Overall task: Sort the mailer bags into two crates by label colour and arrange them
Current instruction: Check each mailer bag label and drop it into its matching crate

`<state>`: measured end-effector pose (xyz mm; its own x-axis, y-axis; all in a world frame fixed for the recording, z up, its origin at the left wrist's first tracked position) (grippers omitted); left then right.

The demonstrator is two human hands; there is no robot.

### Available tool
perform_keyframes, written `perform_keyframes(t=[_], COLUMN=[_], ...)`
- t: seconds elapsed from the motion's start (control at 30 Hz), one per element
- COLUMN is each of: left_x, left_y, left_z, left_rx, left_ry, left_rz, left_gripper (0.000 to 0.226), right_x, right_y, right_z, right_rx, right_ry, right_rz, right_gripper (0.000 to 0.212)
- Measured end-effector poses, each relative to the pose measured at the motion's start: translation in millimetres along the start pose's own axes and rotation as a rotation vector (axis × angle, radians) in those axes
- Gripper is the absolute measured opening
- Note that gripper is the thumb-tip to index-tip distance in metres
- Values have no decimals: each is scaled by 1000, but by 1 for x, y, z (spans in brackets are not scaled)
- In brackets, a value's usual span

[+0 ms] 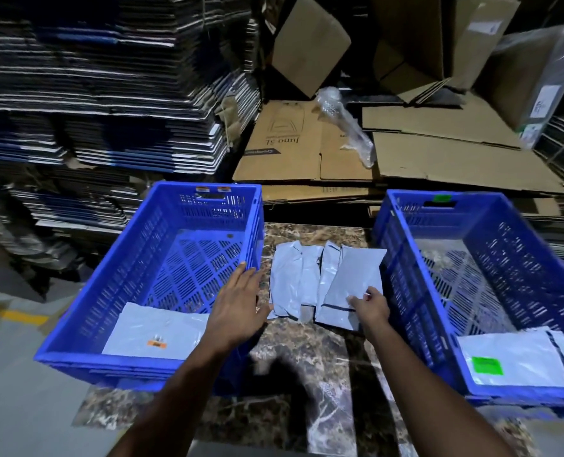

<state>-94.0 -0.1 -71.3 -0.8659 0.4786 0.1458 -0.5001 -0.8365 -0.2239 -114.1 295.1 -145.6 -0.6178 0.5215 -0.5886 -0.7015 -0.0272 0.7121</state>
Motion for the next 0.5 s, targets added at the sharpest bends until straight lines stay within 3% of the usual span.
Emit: perform_keyframes(t=[0.13, 0.27, 0.43, 0.5], left_x=[-4, -14, -17, -20], left_y=[-7, -24, -66, -77], left_z=[7, 19, 37, 36], left_rx=[-112, -179, -1071, -1227], left_ry=[-140, -238, -184, -198], left_rz=[31, -43, 159, 156], left_gripper=[52, 42, 24, 24], right_x=[-49, -110, -153, -160], right_y=[7, 12, 2, -2], right_z=[9, 22, 29, 32], right_rx=[177, 317, 266, 238], right_ry=[273, 544, 673, 664], right_rz=[119, 177, 257, 299], right_gripper=[22, 27, 28, 29])
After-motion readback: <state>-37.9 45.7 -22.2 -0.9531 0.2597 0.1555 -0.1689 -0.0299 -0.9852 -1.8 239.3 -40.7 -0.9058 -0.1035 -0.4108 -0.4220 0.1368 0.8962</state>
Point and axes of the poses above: each hand's wrist, its own x-axis towards the middle knuckle, its own z-axis out of the back of the hand, y = z × x, the point moved 1 cm from there along x, towards the middle knuckle, and after that the axes turned 14 degrees about -z, right-handed, at the moved point
